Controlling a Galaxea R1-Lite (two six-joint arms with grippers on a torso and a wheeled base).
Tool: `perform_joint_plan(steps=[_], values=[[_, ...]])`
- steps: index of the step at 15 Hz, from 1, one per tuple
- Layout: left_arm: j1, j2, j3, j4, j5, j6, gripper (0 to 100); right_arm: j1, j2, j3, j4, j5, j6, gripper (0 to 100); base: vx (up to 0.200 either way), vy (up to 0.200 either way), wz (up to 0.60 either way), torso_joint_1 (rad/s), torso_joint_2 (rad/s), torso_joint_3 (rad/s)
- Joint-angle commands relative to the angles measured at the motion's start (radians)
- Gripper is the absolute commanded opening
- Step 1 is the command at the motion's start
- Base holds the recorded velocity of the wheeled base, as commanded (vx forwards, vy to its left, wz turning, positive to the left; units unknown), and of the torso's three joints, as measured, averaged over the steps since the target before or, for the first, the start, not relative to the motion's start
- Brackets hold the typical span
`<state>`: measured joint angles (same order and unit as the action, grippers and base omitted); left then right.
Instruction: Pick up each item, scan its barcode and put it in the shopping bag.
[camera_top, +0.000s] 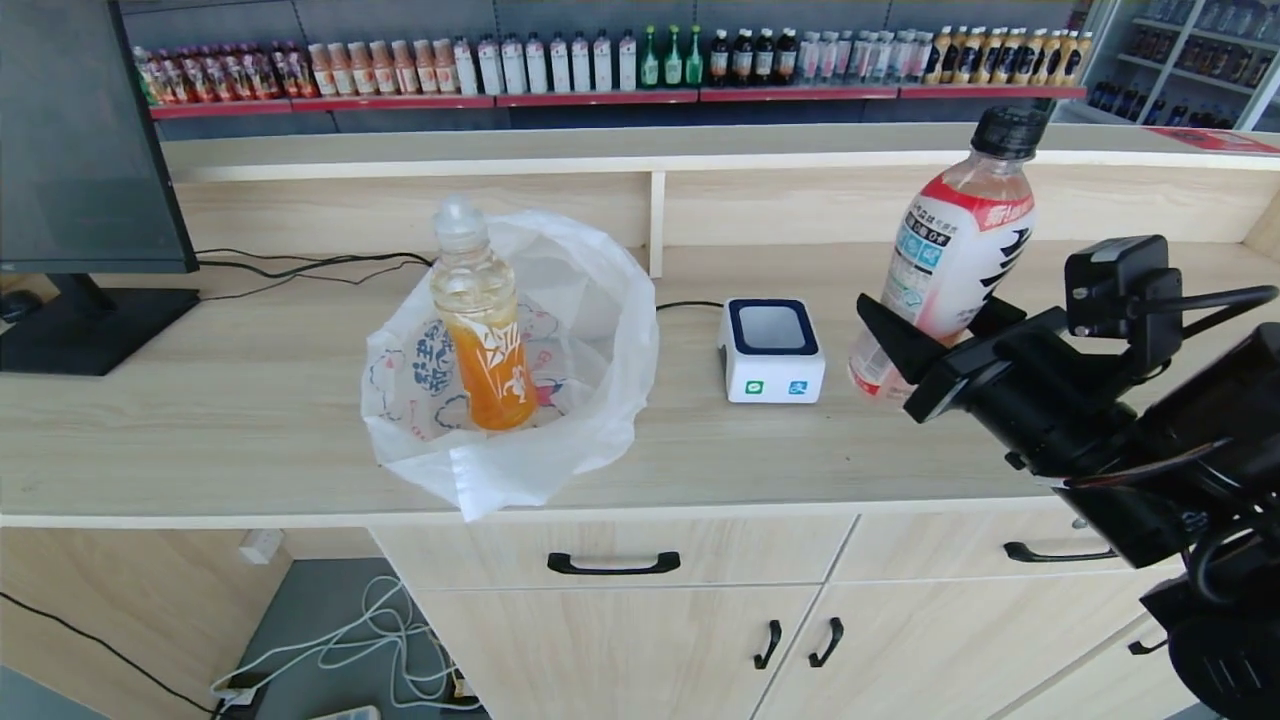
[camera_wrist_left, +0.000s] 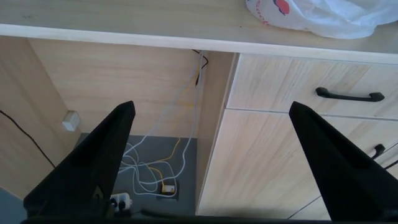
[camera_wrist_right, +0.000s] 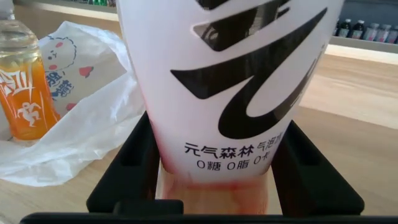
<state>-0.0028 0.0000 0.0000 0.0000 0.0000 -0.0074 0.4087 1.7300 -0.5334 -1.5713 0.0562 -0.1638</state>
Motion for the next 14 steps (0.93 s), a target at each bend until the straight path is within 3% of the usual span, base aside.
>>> perform_joint_plan(steps=[1, 13, 14], values=[[0.0, 0.0, 0.0, 0.0, 0.0, 0.0, 100, -0.025, 0.002, 0.003, 0.0, 0.001, 0.001, 0, 0.0, 0.0, 0.0, 0.0, 0.0, 0.0], [0.0, 0.0, 0.0, -0.003, 0.0, 0.0, 100, -0.002, -0.047, 0.053, 0.0, 0.002, 0.018, 0, 0.0, 0.2, 0.0, 0.006, 0.0, 0.003], [0.0, 0.0, 0.0, -0.003, 0.0, 0.0, 100, -0.001, -0.046, 0.05, 0.0, 0.002, 0.026, 0, 0.0, 0.0, 0.0, 0.0, 0.0, 0.0]])
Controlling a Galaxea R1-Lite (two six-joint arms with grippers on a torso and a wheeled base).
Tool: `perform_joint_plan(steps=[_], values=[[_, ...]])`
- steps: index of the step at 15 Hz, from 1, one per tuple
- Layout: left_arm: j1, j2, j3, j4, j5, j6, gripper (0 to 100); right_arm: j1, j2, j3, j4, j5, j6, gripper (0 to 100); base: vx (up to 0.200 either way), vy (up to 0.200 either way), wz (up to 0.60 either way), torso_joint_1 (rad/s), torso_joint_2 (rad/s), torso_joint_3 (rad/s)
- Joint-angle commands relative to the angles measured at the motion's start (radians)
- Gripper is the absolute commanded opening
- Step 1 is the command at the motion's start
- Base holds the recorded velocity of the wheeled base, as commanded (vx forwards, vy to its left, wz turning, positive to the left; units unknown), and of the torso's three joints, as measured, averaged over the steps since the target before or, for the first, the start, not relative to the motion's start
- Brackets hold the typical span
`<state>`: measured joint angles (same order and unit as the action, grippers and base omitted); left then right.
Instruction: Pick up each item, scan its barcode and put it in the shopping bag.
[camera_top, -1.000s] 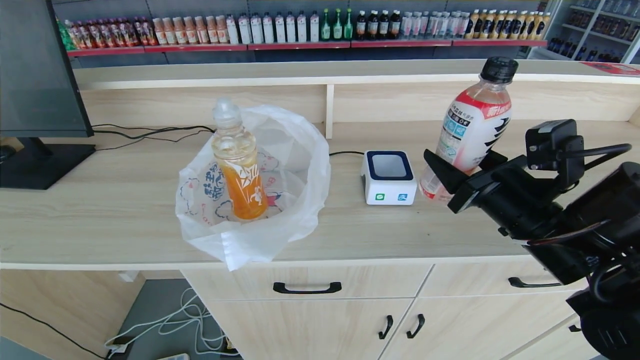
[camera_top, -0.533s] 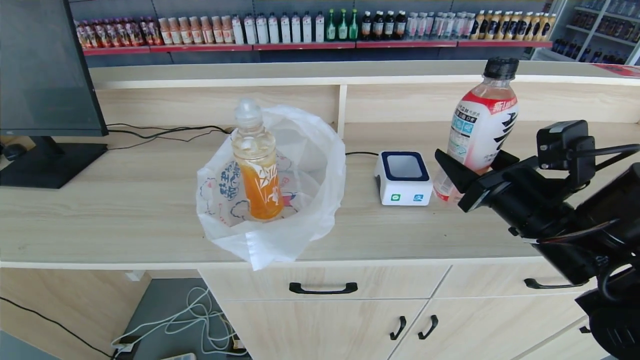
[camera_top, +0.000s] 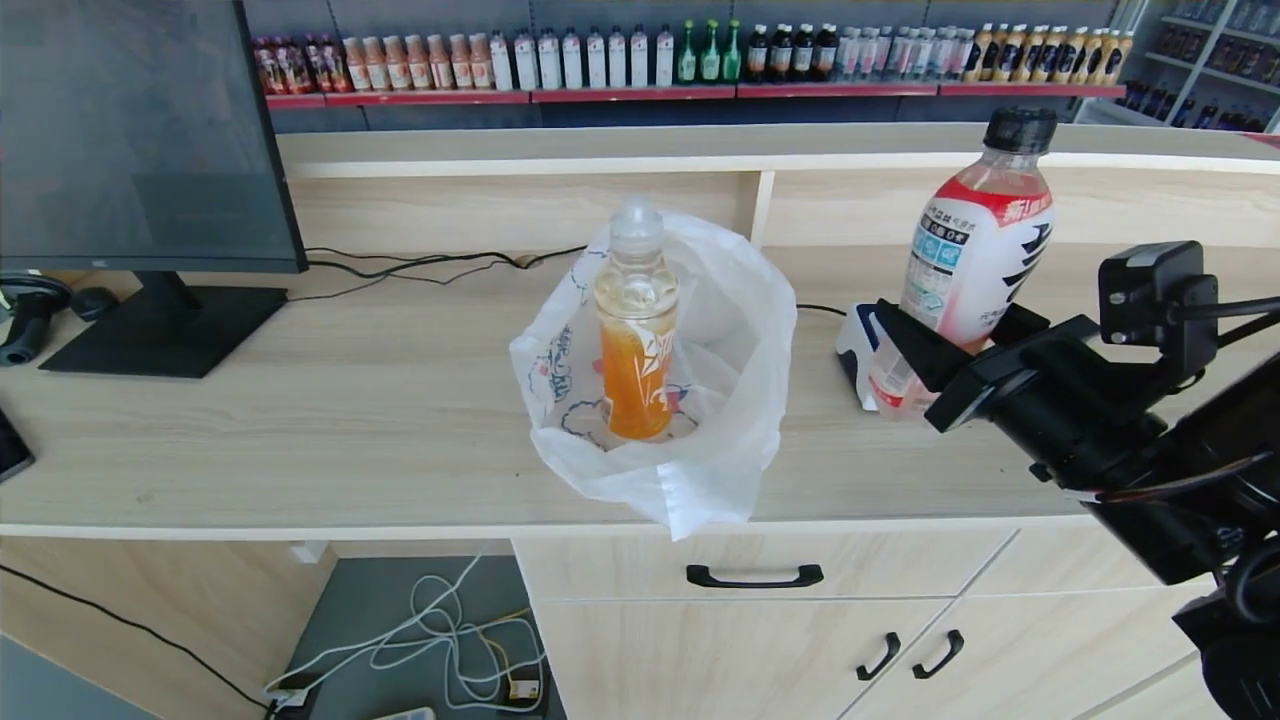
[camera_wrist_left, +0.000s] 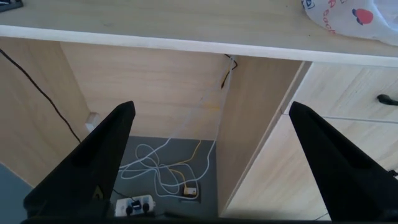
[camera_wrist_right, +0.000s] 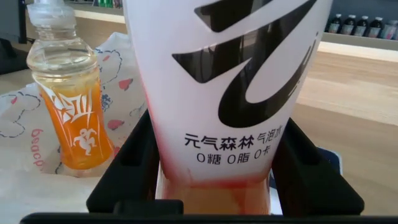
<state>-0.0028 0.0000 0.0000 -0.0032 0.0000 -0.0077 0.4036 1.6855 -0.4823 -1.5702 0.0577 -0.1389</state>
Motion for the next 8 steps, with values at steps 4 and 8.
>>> perform_joint_plan(steps=[4, 8], values=[[0.0, 0.0, 0.0, 0.0, 0.0, 0.0, 100, 0.004, -0.001, 0.018, -0.001, 0.001, 0.019, 0, 0.0, 0.0, 0.15, 0.002, 0.0, 0.002], [0.0, 0.0, 0.0, 0.0, 0.0, 0.0, 100, -0.002, -0.01, 0.024, -0.001, 0.001, 0.019, 0, 0.0, 0.0, 0.6, 0.001, 0.0, 0.002]])
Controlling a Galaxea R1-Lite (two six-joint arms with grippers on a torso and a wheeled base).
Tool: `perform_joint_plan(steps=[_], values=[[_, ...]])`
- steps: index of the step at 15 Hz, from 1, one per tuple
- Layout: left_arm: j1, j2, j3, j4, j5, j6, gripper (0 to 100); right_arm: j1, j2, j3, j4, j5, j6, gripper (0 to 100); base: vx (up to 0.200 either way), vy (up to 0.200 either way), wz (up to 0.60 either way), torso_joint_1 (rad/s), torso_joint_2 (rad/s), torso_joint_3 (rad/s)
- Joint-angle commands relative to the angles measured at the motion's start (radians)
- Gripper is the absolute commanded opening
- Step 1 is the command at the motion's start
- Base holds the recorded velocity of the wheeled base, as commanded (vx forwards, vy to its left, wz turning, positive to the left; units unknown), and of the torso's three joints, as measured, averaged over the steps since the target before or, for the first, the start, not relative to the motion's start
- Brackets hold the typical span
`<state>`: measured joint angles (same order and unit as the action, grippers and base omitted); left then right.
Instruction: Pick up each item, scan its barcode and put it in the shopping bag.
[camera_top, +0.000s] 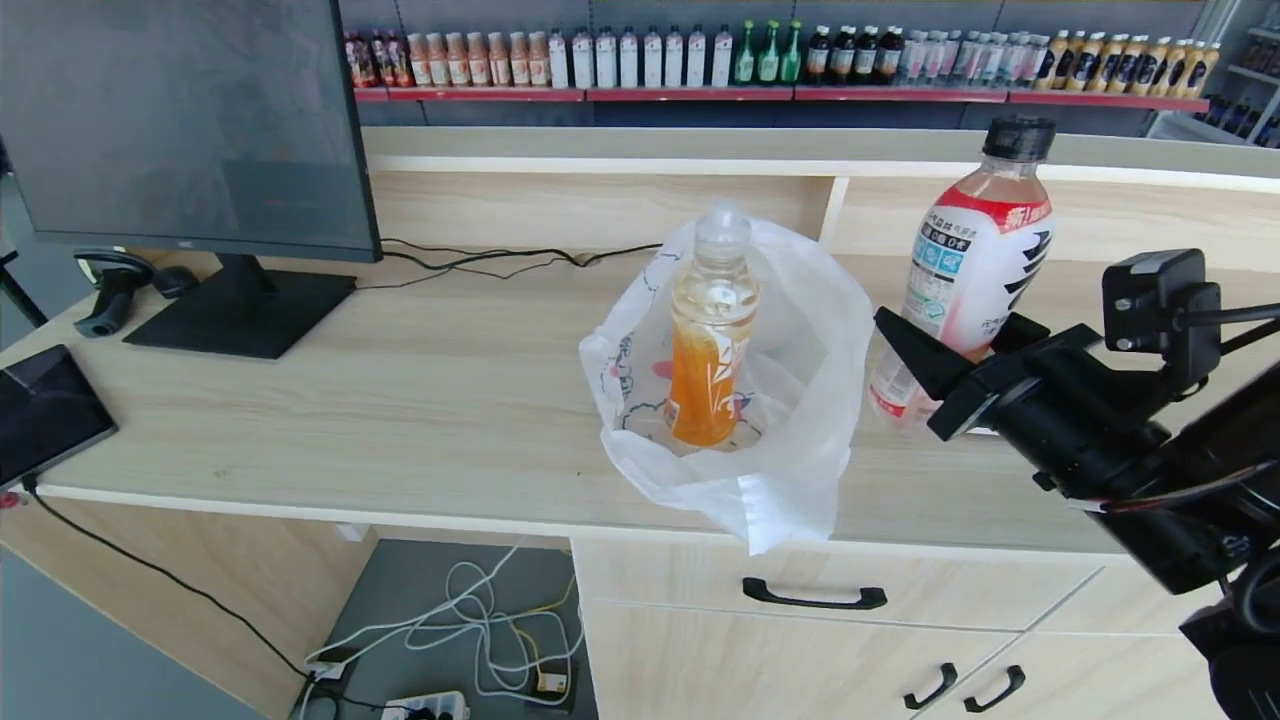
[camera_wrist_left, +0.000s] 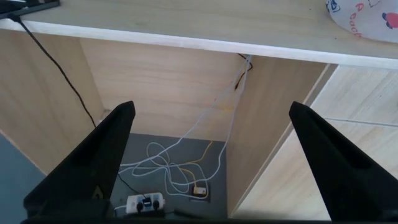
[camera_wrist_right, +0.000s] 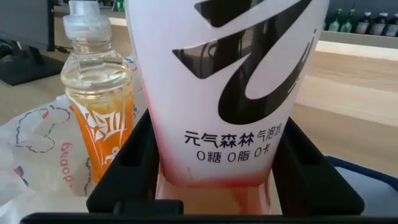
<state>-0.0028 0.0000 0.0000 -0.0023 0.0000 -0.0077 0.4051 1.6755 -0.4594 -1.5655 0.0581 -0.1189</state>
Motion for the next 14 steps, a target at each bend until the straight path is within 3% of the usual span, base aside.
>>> perform_joint_plan(steps=[1, 14], values=[[0.0, 0.0, 0.0, -0.001, 0.0, 0.0, 100, -0.006, 0.004, -0.021, -0.005, 0.0, -0.001, 0, 0.0, 0.0, 0.0, 0.0, 0.0, 0.0], [0.0, 0.0, 0.0, 0.001, 0.0, 0.0, 100, -0.009, 0.21, -0.297, -0.005, 0.0, 0.018, 0, 0.0, 0.0, 0.0, 0.0, 0.0, 0.0]])
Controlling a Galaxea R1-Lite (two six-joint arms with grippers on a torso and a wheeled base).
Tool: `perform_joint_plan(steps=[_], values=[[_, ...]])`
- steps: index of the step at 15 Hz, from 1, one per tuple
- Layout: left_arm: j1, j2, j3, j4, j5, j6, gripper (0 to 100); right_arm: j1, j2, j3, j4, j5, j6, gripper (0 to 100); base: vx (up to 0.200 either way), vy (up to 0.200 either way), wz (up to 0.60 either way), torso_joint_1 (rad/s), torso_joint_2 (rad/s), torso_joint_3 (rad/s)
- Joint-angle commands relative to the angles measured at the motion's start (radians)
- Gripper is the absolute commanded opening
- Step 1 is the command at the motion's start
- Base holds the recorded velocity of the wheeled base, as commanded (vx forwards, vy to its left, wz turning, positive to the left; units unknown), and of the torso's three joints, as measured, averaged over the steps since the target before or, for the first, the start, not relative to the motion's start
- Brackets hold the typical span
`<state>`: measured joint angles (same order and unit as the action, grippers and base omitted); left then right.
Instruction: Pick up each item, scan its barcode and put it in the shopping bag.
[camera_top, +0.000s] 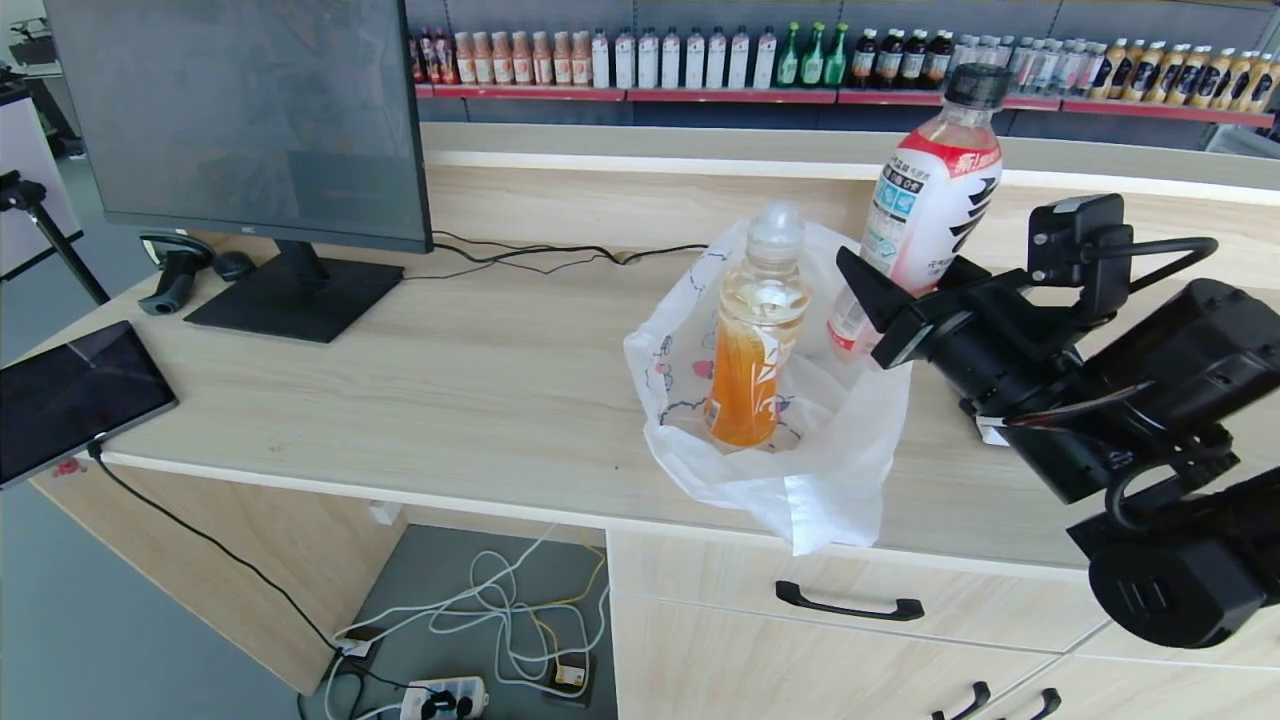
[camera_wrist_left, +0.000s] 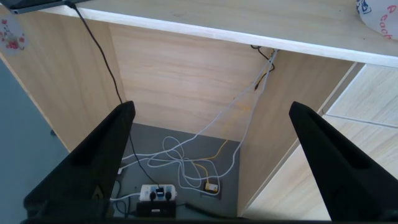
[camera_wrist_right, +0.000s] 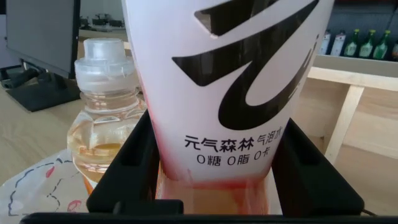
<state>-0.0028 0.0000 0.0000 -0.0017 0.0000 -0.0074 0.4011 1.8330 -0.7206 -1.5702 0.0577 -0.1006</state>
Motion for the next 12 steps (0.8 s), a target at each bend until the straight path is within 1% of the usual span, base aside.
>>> perform_joint_plan(steps=[1, 5, 8, 12], values=[[0.0, 0.0, 0.0, -0.001, 0.0, 0.0, 100, -0.01, 0.071, -0.056, -0.001, 0.001, -0.001, 0, 0.0, 0.0, 0.0, 0.0, 0.0, 0.0], [0.0, 0.0, 0.0, -0.001, 0.0, 0.0, 100, -0.033, 0.129, -0.095, -0.001, 0.001, 0.001, 0, 0.0, 0.0, 0.0, 0.0, 0.0, 0.0], [0.0, 0.0, 0.0, 0.0, 0.0, -0.002, 100, -0.062, 0.167, -0.102, -0.001, 0.001, 0.004, 0, 0.0, 0.0, 0.0, 0.0, 0.0, 0.0], [0.0, 0.0, 0.0, 0.0, 0.0, -0.002, 100, -0.067, 0.213, -0.123, -0.001, 0.001, 0.009, 0, 0.0, 0.0, 0.0, 0.0, 0.0, 0.0]])
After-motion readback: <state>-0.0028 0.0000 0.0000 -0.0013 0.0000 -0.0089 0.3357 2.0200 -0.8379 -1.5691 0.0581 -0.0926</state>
